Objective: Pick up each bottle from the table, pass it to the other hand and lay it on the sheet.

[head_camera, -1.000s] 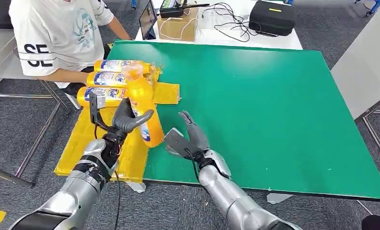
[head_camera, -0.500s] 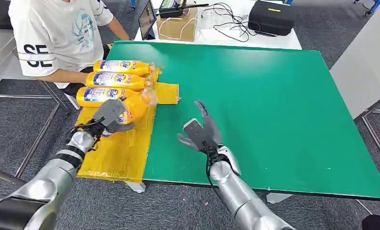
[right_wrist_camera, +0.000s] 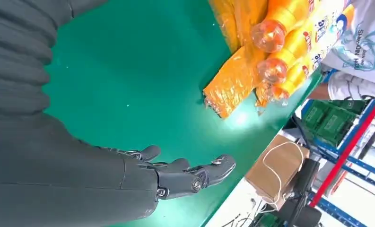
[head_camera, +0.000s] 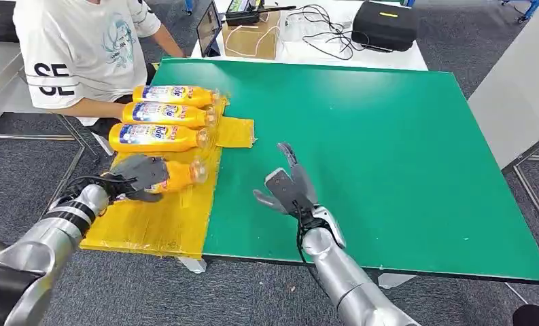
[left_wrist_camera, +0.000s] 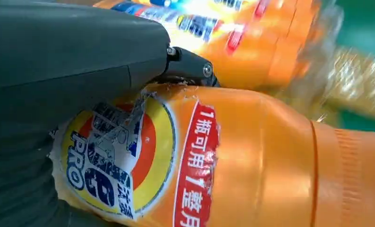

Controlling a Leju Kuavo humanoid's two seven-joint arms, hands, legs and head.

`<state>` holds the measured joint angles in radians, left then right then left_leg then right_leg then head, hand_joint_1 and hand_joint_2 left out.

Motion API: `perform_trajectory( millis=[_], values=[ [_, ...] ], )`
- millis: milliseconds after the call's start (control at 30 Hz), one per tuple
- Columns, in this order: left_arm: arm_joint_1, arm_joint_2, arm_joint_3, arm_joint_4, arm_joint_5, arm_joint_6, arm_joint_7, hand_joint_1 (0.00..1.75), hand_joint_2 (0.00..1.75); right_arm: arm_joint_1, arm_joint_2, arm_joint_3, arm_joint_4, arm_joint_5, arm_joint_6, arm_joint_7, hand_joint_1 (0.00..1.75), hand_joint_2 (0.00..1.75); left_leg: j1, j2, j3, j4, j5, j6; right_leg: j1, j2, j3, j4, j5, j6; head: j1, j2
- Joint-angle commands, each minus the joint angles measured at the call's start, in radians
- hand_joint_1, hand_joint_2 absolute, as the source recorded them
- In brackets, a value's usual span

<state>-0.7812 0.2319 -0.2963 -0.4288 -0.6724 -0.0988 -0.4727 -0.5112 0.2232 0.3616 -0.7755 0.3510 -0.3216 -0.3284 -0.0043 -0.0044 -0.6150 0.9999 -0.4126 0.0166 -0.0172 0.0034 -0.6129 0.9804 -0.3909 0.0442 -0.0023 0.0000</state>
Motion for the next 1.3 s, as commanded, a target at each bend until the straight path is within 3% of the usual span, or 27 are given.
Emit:
perform_trajectory(
  millis=[33, 367, 400, 467, 1300],
  values=[
    [-0.023, 0.049, -0.186, 0.137, -0.131, 0.037, 0.058, 1.75, 1.75, -0.05, -0.002, 0.007, 0.056, -0.018, 0.032, -0.013, 0.0, 1.75, 0.001, 0.002, 0.004, 0.0, -0.002, -0.001, 0.002, 0.002, 0.004, 0.0, -0.001, -0.002, 0.0, 0.0],
    [0.037, -0.018, -0.194, 0.164, -0.188, 0.198, 0.15, 1.75, 1.75, -0.06, 0.024, 0.028, 0.12, -0.023, 0.047, -0.022, 0.0, 1.75, 0.0, 0.001, 0.005, -0.001, -0.001, -0.001, 0.0, 0.001, 0.004, -0.001, 0.001, -0.004, 0.0, 0.0],
    [0.043, -0.025, -0.189, 0.169, -0.187, 0.205, 0.153, 1.57, 1.75, -0.062, 0.027, 0.03, 0.128, -0.024, 0.047, -0.024, 0.0, 1.75, 0.0, 0.001, 0.005, -0.002, -0.001, -0.001, 0.0, 0.001, 0.005, -0.001, 0.001, -0.004, 0.0, 0.0],
    [0.058, -0.037, -0.186, 0.175, -0.19, 0.219, 0.162, 0.0, 1.75, -0.062, 0.027, 0.03, 0.14, -0.028, 0.047, -0.027, 0.0, 1.75, 0.0, 0.0, 0.005, -0.002, 0.0, -0.001, 0.0, 0.0, 0.005, -0.001, 0.001, -0.004, 0.0, 0.0],
    [0.095, -0.064, -0.126, 0.171, -0.206, 0.267, 0.163, 0.0, 1.75, -0.053, 0.022, 0.022, 0.162, -0.039, 0.056, -0.037, 0.0, 1.75, -0.001, -0.005, 0.014, -0.002, 0.003, -0.002, -0.001, -0.003, 0.016, -0.001, 0.001, -0.004, 0.0, 0.0]
  ],
)
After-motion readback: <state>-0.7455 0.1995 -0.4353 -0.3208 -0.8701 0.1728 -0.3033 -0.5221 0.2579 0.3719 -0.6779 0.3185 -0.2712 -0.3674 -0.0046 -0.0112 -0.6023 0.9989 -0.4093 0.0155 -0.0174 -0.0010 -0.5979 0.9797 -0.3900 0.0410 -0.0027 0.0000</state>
